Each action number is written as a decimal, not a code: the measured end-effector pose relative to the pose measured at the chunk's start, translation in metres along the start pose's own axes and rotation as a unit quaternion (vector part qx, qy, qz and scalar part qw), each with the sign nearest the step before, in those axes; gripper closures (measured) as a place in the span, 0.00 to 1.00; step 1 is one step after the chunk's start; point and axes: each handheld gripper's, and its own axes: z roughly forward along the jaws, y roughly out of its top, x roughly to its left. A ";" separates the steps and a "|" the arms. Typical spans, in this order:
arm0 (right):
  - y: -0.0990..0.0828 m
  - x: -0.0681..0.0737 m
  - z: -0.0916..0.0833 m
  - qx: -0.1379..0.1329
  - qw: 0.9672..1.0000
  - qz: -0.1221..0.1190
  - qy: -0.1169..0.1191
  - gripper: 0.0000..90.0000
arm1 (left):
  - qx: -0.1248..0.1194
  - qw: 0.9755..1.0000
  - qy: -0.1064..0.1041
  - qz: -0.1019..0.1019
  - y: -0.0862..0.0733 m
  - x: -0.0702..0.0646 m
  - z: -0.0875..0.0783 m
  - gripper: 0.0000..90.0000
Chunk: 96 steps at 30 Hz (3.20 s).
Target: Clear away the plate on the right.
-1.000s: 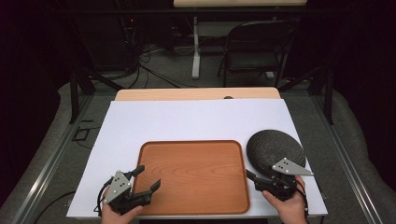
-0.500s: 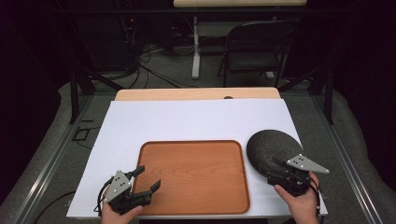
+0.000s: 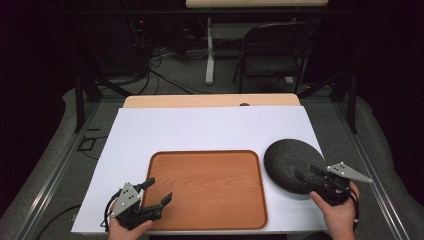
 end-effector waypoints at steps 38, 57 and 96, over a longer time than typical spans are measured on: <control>-0.014 -0.057 -0.004 0.030 0.993 0.099 -0.056 0.39 | 0.005 1.000 -0.002 -0.003 0.000 0.001 0.001 0.26; -0.029 -0.079 0.011 0.055 0.983 0.168 -0.047 0.41 | 0.004 1.000 -0.003 -0.004 0.000 0.001 0.001 0.26; -0.035 -0.083 0.022 0.058 0.977 0.202 -0.033 0.52 | 0.006 1.000 -0.005 -0.001 0.000 0.001 0.001 0.26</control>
